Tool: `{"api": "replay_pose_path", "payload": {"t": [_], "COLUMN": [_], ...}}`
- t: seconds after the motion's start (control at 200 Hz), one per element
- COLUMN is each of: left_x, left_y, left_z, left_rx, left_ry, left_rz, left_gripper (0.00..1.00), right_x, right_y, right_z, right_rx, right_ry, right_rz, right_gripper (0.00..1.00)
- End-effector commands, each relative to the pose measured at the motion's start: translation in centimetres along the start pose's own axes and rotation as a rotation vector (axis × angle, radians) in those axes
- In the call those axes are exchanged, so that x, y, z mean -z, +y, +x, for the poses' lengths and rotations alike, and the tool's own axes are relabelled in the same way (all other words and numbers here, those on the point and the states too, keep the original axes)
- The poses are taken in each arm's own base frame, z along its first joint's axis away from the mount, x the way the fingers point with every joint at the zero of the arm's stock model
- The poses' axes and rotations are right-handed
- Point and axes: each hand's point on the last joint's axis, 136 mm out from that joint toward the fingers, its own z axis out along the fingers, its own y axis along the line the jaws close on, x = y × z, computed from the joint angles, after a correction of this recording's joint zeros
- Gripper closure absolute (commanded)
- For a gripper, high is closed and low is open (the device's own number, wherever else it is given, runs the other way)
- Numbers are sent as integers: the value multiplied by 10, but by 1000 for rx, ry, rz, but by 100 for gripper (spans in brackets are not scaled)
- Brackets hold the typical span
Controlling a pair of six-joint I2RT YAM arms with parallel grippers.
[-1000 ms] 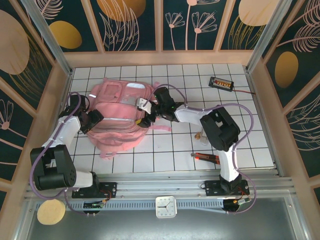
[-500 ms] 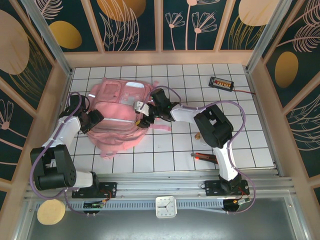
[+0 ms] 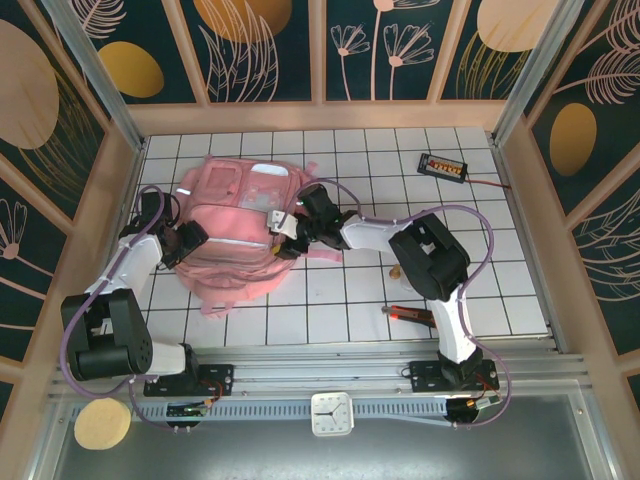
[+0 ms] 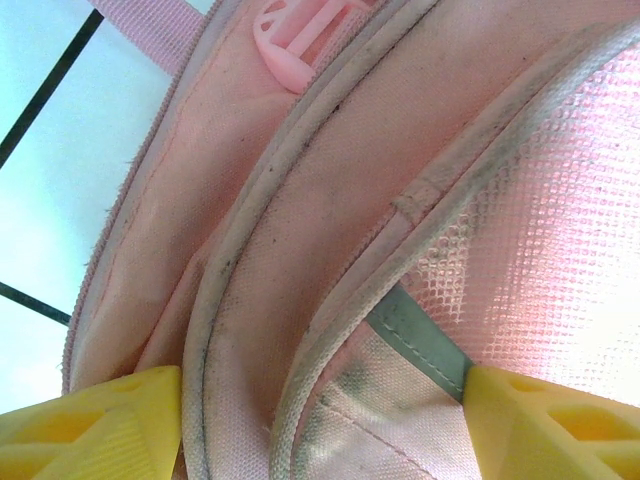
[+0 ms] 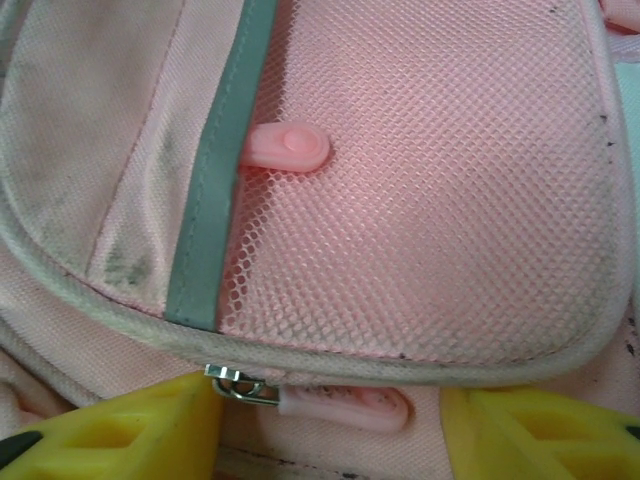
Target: Pack books, pencil case, and school supplies into a backpack
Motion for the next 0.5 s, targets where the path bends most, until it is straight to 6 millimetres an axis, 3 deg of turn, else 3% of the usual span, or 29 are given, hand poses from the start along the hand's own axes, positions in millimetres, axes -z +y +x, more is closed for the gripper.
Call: {"api": "replay_pose_path", "payload": {"t": [0.0, 0.07, 0.22, 0.275, 0.43, 0.495], "left_x": [-3, -3, -3, -3, -3, -3], "left_y": [-1, -1, -1, -1, -1, -1], "left_z": [5, 5, 5, 5, 5, 5], "left_rx": [-16, -18, -20, -21, -20, -21], "left_ry": [15, 14, 15, 16, 16, 16], "left_rz": [23, 22, 21, 21, 22, 22], "left_gripper": [27, 27, 27, 27, 27, 27], "right_x": [4, 3, 3, 4, 6, 7], "right_y": [15, 15, 16, 16, 17, 18], "right_z": [1, 2, 4, 5, 6, 6], "right_rx": [24, 22, 17, 16, 17, 17], "right_ry": [31, 41, 51, 59, 66, 70], "right_rz": [-16, -19, -16, -15, -9, -11], "right_gripper": [46, 54, 60, 69, 70, 76]}}
